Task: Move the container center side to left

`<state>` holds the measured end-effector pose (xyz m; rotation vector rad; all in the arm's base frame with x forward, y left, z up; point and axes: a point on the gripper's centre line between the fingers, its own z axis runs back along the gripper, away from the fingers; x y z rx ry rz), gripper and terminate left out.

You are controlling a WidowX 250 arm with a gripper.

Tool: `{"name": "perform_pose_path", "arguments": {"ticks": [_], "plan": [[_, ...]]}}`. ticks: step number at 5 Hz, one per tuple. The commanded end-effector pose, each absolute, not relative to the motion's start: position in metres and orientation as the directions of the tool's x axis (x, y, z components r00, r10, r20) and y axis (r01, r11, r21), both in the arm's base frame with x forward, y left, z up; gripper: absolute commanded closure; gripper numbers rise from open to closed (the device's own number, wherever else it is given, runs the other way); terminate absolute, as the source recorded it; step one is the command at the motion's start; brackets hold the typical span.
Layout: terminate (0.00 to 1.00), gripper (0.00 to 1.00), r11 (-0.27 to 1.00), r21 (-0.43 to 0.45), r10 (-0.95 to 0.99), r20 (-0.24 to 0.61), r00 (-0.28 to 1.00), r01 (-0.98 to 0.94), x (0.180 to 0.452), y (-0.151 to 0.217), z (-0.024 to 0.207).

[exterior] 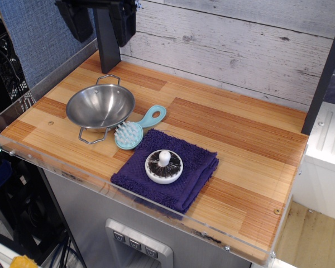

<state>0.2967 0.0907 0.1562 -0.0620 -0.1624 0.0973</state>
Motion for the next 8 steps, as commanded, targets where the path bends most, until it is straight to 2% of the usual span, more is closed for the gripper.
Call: {"name": "perform_pose_path", "arguments": {"ticks": [1, 3, 5, 8], "plan": [[0.0, 0.0, 0.994, -0.018, 0.108, 0.18, 0.978, -0.107, 0.321, 0.117, 0.124], [0.0, 0.0, 0.998, -0.007, 0.07, 0.124, 0.99, -0.07, 0.332, 0.099, 0.079], [0.0, 0.0, 0.997, -0.038, 0.073, 0.062, 0.995, -0.071, 0.326, 0.085, 0.057], [0.0, 0.0, 0.998, 0.037, 0.058, -0.057, 0.997, -0.056, 0.311, 0.1, 0.026]]}}
